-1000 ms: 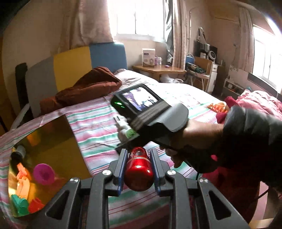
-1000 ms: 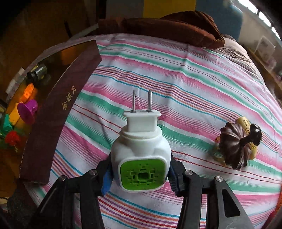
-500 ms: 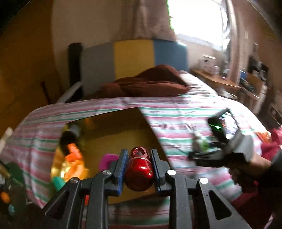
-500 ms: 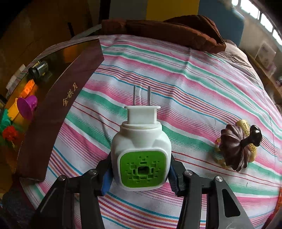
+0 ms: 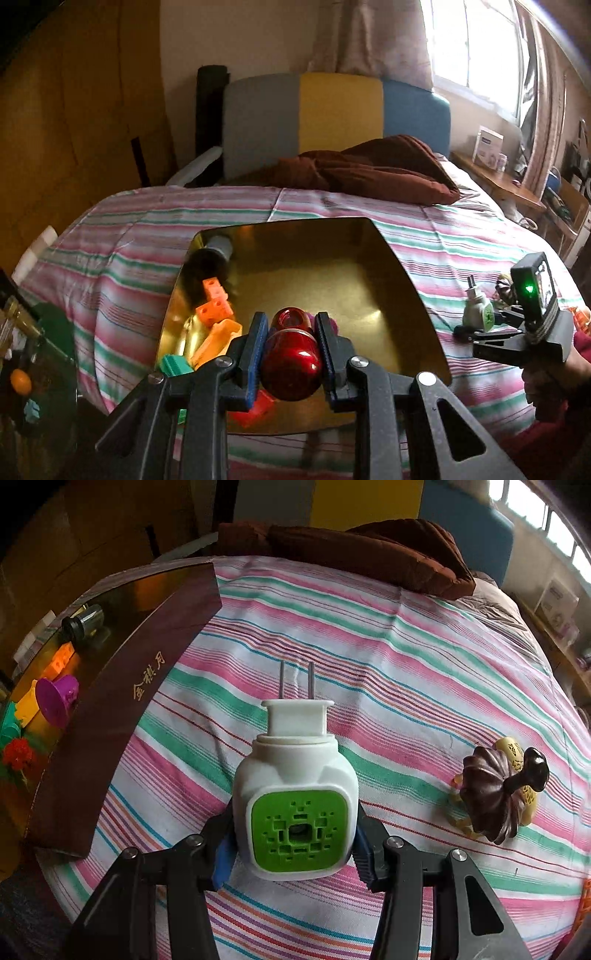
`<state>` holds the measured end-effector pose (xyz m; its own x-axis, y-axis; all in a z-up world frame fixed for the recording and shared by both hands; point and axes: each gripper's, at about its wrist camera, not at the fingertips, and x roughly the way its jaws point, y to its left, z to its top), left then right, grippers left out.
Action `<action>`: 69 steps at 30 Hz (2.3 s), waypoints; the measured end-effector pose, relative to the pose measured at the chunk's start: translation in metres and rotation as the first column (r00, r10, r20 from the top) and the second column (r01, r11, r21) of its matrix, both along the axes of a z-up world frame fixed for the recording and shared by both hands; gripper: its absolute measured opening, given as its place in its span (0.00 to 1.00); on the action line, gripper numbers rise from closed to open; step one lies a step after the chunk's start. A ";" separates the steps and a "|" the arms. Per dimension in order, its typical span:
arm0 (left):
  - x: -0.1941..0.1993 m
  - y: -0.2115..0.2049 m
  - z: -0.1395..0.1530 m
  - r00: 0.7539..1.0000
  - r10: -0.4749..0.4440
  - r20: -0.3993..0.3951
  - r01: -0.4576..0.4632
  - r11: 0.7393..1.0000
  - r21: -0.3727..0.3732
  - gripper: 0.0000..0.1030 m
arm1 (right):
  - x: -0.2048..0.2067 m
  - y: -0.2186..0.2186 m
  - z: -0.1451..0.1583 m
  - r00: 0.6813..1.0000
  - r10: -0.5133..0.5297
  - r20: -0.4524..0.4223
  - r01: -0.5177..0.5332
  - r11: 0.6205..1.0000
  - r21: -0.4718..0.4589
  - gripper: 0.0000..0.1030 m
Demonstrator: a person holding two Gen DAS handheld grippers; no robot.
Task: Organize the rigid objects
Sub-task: 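Carry the red cylinder into the gold tray with the left tool and release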
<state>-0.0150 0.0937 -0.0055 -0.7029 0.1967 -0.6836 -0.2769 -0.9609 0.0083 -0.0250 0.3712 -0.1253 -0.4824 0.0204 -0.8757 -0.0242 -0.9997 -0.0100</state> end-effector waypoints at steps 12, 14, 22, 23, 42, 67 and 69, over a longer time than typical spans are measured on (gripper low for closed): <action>-0.018 -0.025 -0.019 0.995 0.043 0.087 -0.046 0.998 0.030 0.25 | -0.004 0.000 -0.002 1.000 0.004 -0.002 -0.004 1.000 0.009 0.51; -0.023 -0.031 -0.021 0.993 0.041 0.112 -0.047 0.998 0.052 0.25 | -0.005 -0.001 -0.002 1.000 0.006 -0.003 -0.006 1.000 0.016 0.51; -0.060 -0.056 -0.012 0.983 0.018 0.185 -0.051 0.983 0.175 0.25 | -0.006 -0.003 -0.002 1.000 0.016 -0.001 -0.016 0.999 0.035 0.51; -0.064 -0.056 -0.010 0.982 0.009 0.188 -0.044 0.982 0.183 0.25 | -0.007 -0.003 -0.002 1.000 0.017 -0.001 -0.017 0.999 0.035 0.51; -0.203 -0.011 -0.050 0.948 -0.076 0.310 0.023 0.985 0.169 0.25 | -0.008 -0.003 -0.002 1.000 0.022 0.000 -0.022 0.999 0.042 0.51; -0.116 -0.020 -0.001 0.997 -0.003 0.073 0.002 1.000 0.003 0.37 | -0.012 -0.006 -0.003 1.000 0.022 -0.008 -0.021 0.998 0.060 0.51; -0.095 -0.023 0.005 0.999 0.005 0.052 -0.006 1.000 0.022 0.37 | -0.010 -0.007 -0.003 1.000 0.018 -0.010 -0.017 0.998 0.064 0.51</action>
<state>-0.1096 0.0709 -0.0002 -0.6678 0.2088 -0.7145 -0.2713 -0.9621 -0.0275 -0.0350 0.3639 -0.1281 -0.4923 0.0674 -0.8678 -0.0068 -0.9973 -0.0736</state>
